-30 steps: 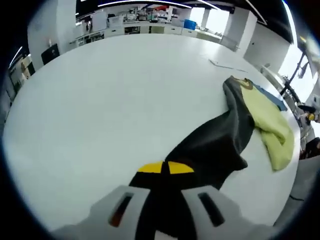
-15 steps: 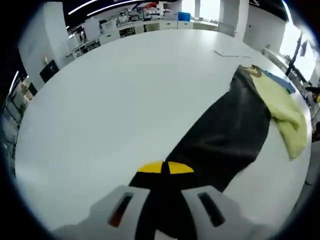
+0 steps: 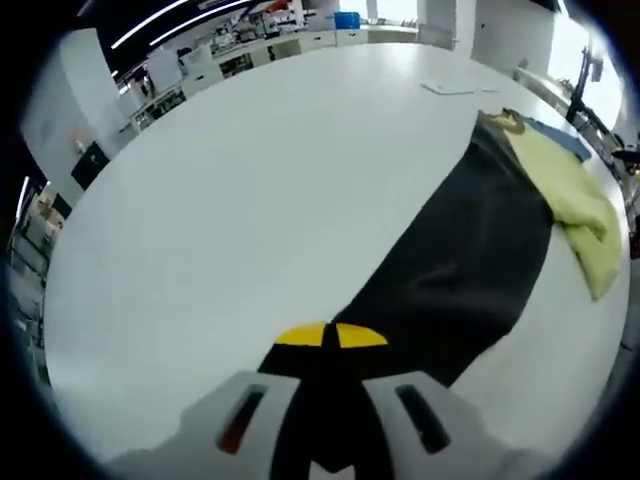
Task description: Fold the garment on the visible template until the final outline fits inside the template.
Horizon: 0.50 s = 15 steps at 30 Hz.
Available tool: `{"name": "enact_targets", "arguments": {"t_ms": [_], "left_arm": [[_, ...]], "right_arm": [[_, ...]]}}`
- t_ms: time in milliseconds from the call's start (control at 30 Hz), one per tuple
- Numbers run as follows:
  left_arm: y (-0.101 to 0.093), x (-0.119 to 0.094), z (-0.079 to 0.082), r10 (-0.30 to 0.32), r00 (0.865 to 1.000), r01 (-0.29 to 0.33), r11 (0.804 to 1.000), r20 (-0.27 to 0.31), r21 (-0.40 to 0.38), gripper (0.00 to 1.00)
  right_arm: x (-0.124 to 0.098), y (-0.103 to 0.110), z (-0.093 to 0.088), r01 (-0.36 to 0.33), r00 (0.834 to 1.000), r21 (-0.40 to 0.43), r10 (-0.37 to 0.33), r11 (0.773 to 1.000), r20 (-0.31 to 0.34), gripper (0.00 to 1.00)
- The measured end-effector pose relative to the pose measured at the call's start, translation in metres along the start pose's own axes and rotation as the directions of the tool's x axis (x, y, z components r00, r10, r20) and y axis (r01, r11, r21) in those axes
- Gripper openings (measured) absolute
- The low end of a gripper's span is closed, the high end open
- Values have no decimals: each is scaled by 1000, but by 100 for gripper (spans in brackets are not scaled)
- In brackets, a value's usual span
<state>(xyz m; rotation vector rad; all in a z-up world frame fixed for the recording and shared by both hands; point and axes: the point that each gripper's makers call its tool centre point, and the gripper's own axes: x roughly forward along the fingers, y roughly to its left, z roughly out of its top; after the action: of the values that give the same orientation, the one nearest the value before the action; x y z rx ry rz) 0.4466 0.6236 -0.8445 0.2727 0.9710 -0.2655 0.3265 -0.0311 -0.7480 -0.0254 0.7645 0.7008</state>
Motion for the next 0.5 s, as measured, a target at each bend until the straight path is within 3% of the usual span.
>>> {"name": "enact_targets", "arguments": {"t_ms": [500], "left_arm": [[-4,-3,-6,-4,1000,4,1000,-5,31,0]], "right_arm": [[3,3,-4,-11,1000,16,11,1000,-1,92]]}}
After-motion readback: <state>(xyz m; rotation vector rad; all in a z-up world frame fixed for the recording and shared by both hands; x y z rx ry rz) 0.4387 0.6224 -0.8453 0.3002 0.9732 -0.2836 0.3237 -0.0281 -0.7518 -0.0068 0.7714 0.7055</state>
